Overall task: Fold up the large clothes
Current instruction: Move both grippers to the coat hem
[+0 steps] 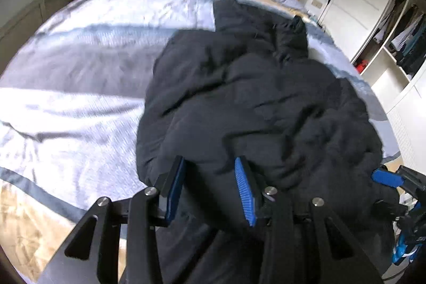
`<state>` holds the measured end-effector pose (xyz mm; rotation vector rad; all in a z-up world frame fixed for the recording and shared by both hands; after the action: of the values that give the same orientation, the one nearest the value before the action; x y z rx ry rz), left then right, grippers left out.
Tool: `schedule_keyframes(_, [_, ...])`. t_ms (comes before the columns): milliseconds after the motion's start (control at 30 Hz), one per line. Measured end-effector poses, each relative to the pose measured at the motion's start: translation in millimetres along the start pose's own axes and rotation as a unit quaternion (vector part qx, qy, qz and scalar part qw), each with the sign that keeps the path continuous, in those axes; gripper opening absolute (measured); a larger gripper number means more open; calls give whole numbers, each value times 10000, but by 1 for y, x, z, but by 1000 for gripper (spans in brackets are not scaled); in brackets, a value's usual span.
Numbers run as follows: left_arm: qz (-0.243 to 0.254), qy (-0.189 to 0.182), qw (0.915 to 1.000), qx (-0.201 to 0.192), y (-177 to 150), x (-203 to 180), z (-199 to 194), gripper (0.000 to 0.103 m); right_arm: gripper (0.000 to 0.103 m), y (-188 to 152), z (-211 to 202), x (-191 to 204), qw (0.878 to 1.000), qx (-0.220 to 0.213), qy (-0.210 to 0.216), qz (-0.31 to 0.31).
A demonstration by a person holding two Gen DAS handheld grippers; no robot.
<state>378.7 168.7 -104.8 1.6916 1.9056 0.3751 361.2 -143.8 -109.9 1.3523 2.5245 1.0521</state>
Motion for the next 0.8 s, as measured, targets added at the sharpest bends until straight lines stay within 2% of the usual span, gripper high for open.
schedule_keyframes(100, [45, -12, 9996, 276, -17, -1, 29, 41, 59, -16, 25, -21, 9996, 263, -85, 70])
schedule_keyframes(233, [62, 115, 9996, 249, -23, -3, 38, 42, 59, -29, 42, -31, 9993, 343, 20, 121])
schedule_keyframes(333, [87, 230, 9994, 237, -18, -6, 30, 42, 59, -29, 39, -31, 9994, 339, 30, 113])
schedule_keyframes(400, [197, 284, 9994, 69, -13, -14, 15, 42, 59, -27, 30, -29, 9994, 309, 52, 138])
schedule_keyframes(533, [379, 131, 9990, -176, -12, -44, -10, 42, 61, -21, 6, -33, 9998, -4, 32, 176])
schedule_keyframes(633, [485, 66, 9988, -21, -24, -65, -4, 42, 61, -31, 5, -46, 9994, 75, -93, 330])
schedule_keyframes(700, [561, 201, 9980, 200, -37, -73, 9, 42, 62, -42, 10, -53, 9988, 216, -289, 320])
schedule_keyframes(800, [459, 389, 9980, 196, -44, -76, 6, 42, 63, -49, 7, -57, 9981, 270, -382, 398])
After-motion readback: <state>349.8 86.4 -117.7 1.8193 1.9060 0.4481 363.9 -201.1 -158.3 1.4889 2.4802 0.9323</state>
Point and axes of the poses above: each gripper's, at about its wrist camera, not at the fingertips, and z roughly the way its jaws point, x to its left, y to its top, the point moved 9 cm from there along z, roughly the way its jaws point, and after that the axes turned 2 degrees about -x, right-handed, at the moved point
